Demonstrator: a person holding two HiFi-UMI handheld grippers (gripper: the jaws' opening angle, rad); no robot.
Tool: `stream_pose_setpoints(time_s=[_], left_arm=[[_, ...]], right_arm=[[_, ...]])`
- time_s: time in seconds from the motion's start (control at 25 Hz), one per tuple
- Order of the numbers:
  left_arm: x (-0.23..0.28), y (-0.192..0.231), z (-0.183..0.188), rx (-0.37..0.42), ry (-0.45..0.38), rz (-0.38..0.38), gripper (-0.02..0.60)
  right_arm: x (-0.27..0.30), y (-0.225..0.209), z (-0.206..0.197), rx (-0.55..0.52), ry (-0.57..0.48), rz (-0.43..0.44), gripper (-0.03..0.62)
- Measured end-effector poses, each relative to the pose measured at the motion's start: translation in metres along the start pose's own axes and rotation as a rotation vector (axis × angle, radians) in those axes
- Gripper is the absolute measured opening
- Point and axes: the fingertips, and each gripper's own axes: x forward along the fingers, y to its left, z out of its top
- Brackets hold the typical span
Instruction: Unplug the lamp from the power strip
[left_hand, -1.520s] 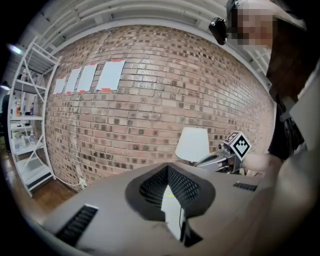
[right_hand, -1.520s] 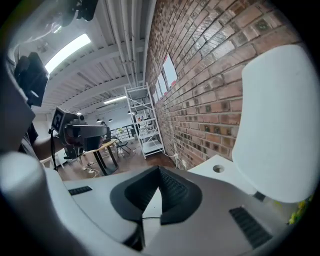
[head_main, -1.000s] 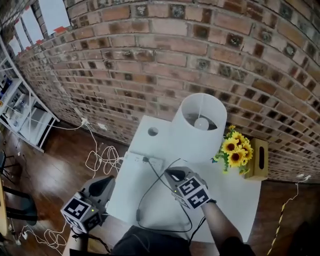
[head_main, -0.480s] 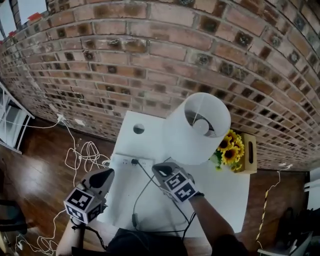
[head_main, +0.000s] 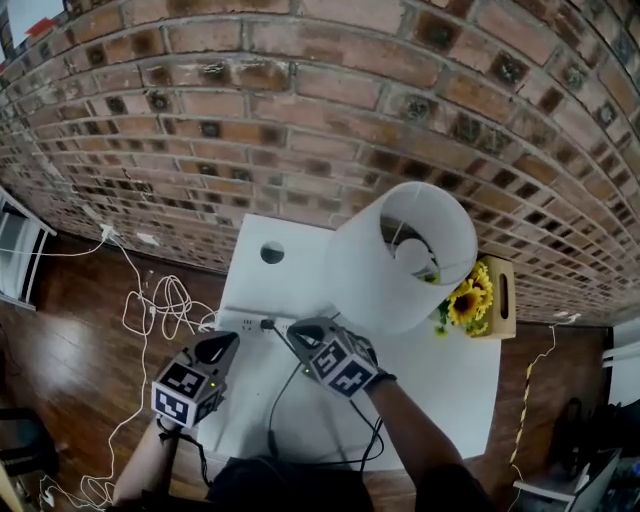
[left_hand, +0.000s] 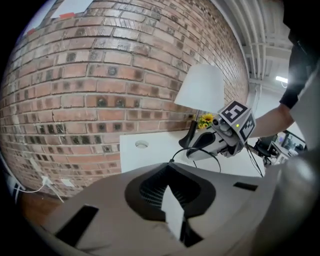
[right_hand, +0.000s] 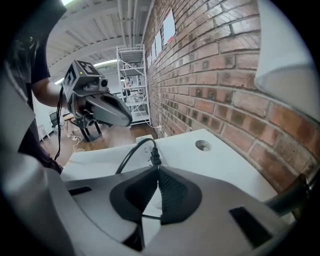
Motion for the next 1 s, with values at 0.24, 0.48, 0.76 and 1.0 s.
stream_pose_setpoints(time_s=[0.24,0.48,0.76,1.0], left_arm=[[0.022,0.001,-0.011,-0.014,0.036,-0.029,0.015],[0.038,0.003,-0.024,-0.003,0.079,-0.026,0.015],[0.052,0.005,-0.037,0.018,0.122,-0.015,0.015],[0.059,0.004,-0.045,0.054,0.168,-0.005,0.015]], right_arm=[[0.01,-0.001,0.0,0.014,0.014,0.067,0.119],[0.025,0.002,0.003,-0.048,0.03,0.067,0.198],[0.044,0.007,0.023,-0.099,0.016,0.076,0.196],[0.053,0.012,0.022,-0.138,0.032,0.095,0.145]])
